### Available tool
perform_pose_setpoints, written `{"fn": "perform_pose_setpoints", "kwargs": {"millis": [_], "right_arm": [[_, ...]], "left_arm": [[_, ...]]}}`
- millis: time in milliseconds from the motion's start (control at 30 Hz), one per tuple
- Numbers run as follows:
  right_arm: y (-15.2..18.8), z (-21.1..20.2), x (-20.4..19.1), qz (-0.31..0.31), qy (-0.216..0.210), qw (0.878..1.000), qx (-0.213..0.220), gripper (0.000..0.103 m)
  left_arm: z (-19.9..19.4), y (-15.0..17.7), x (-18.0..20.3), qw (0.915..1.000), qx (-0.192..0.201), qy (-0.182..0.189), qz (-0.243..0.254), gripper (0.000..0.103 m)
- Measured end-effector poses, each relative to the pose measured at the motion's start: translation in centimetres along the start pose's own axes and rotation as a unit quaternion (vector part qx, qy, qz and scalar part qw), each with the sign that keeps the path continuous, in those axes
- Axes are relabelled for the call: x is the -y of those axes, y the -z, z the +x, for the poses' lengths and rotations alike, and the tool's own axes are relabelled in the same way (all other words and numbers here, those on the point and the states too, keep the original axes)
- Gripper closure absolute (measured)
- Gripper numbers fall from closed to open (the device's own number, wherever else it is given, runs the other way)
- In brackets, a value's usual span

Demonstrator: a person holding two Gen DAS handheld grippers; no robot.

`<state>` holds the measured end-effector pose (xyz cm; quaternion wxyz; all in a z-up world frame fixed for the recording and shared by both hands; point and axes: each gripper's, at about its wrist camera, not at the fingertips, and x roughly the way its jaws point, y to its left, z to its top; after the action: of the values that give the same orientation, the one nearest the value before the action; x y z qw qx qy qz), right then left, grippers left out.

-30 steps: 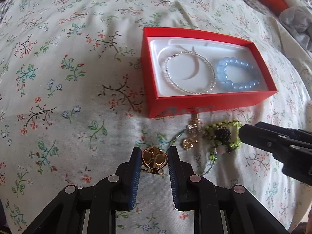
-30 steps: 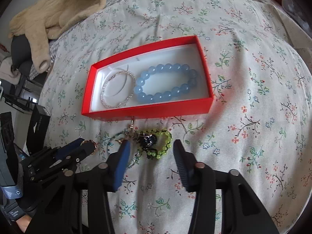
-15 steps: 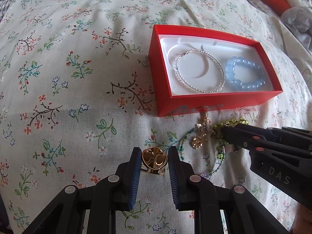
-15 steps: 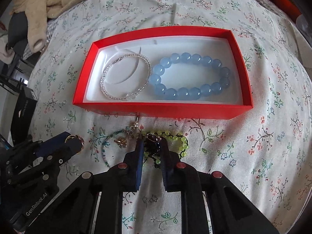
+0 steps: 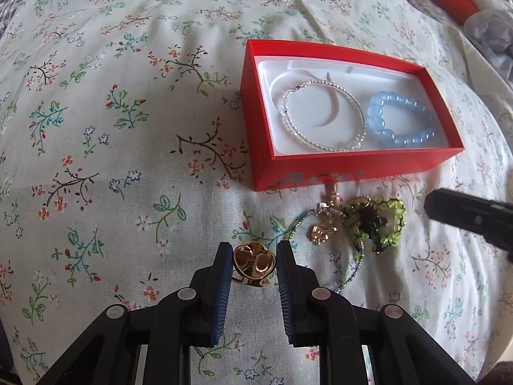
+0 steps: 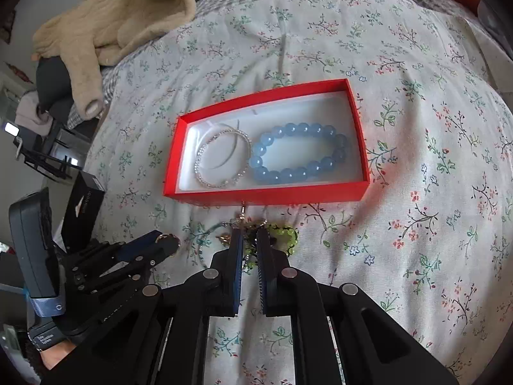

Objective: Organize jewelry
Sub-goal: 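Grasp the black flower charm ring with right tool while left tool holds the gold ring, then lower both rings into the red box and open both tools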

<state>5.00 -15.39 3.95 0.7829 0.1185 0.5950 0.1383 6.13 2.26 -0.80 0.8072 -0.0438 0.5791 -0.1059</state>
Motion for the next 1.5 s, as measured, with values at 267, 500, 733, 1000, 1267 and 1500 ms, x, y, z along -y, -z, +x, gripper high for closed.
{"fn": "perform_pose_setpoints", "kwargs": {"millis": [267, 500, 733, 1000, 1267, 1500], "right_arm": [[0.4, 3.0, -0.3, -0.007, 0.010, 0.999, -0.043, 0.073], [0.1, 4.5, -1.3, -0.026, 0.041, 0.998, -0.036, 0.068], [-0.3, 5.0, -0.8, -0.024, 0.056, 0.998, -0.029, 0.076], [-0.1, 2.6, -1.0, -0.025, 0.041, 0.999, -0.004, 0.076], [0.0, -0.3, -0.9, -0.020, 0.015, 0.999, 0.022, 0.076], [-0.8, -3.1, 0.5, 0.004, 0.000, 0.998, 0.068, 0.076]], "left_arm": [[0.1, 0.1, 0.2, 1.0000, 0.000, 0.001, 0.000, 0.081], [0.2, 0.1, 0.7, 1.0000, -0.003, -0.001, 0.003, 0.081], [0.2, 0.0, 0.4, 1.0000, -0.002, 0.000, 0.002, 0.081], [-0.4, -0.1, 0.4, 1.0000, 0.007, 0.005, -0.001, 0.081], [-2.5, -0.9, 0.3, 0.9982, 0.048, 0.032, -0.015, 0.081], [-3.9, -2.0, 0.3, 0.9931, 0.101, 0.053, -0.029, 0.081]]}}
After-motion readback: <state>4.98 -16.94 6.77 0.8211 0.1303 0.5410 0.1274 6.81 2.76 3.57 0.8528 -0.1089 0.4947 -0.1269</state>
